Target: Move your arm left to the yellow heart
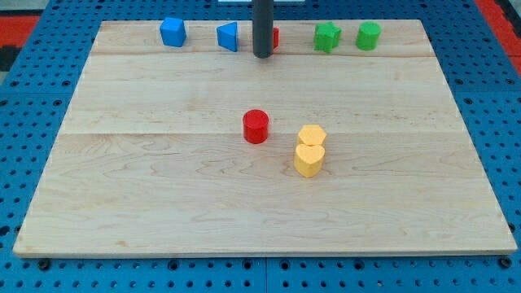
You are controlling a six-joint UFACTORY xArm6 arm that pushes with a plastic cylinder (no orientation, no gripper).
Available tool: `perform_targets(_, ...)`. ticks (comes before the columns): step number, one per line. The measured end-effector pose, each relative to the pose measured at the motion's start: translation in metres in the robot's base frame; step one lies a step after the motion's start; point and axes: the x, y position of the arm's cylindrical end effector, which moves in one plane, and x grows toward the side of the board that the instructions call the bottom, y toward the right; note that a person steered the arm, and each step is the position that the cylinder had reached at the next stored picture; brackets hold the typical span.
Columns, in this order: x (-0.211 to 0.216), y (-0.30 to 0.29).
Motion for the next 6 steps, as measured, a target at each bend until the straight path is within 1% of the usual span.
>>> perform_targets(1,0.005,-0.088)
perform_targets(2,0.038,-0.052)
perform_targets(3,0.062,0.037)
perform_targets(4,0.158,0.049)
perform_targets(5,0.192,-0.008)
perform_targets(6,0.157,-0.037)
